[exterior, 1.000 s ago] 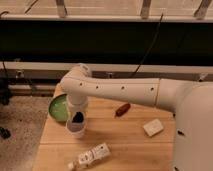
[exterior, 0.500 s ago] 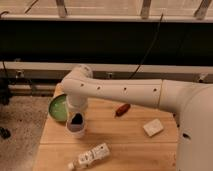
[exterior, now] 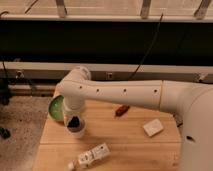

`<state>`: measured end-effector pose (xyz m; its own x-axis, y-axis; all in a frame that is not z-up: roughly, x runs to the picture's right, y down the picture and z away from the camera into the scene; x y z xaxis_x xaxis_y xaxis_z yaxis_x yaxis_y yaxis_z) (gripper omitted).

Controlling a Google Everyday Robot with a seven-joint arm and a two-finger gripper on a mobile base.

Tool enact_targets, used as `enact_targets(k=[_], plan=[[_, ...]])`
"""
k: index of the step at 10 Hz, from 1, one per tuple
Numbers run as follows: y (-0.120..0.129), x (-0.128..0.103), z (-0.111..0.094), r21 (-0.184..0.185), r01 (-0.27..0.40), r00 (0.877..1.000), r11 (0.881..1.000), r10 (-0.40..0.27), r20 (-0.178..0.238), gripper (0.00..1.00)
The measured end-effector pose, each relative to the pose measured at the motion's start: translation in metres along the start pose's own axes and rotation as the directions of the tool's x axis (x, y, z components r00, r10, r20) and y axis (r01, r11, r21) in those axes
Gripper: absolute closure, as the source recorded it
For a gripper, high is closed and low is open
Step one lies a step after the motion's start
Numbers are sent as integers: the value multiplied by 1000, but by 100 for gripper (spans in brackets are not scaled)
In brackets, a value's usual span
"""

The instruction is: Place the eraser in the ceramic cup

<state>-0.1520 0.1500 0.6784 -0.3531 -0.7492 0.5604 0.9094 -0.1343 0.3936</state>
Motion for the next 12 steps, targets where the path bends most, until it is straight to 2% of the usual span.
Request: enact_targets(k=[2,3,6,7,10,11,12], plan=[[-3,-6,0,-4,7,1000,1000,-7,2,100],[-3,-8,-1,-10,9,1000,1000,-9,3,95],[-1,-15,-2,-32,-1,1000,999,2,11,66],[0,-17,-3,-34,-8,1000,999,8,14,54],[2,-19,-5,-30,-19,1000,999,19,20,26],[3,-20,-5,-26,-22,999,999,22,24,21],[4,-20,-5,-19,-24,999,1000,24,27,20]])
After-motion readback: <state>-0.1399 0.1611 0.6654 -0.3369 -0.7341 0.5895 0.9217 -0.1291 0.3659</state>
